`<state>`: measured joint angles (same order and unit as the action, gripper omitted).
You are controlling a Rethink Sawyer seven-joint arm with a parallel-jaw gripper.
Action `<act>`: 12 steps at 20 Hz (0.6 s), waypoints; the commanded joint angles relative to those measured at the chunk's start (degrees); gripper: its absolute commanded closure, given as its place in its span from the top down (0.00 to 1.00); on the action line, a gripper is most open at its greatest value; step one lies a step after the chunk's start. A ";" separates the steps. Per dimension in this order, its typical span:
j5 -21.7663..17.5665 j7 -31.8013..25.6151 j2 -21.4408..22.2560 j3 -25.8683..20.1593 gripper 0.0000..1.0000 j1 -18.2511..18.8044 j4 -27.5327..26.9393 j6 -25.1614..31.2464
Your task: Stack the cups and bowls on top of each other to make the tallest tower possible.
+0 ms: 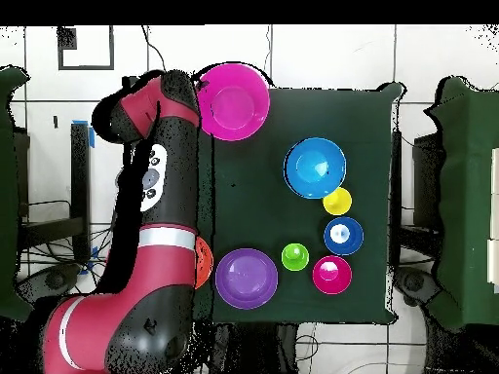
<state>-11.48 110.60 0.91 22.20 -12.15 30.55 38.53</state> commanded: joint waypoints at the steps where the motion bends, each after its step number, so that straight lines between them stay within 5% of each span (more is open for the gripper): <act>1: 1.91 9.67 -3.39 -4.25 1.00 0.16 1.96 2.41; 12: 1.78 9.16 -3.51 -3.48 1.00 -0.14 2.99 1.40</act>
<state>-10.71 110.60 0.65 22.20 -12.15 30.55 38.53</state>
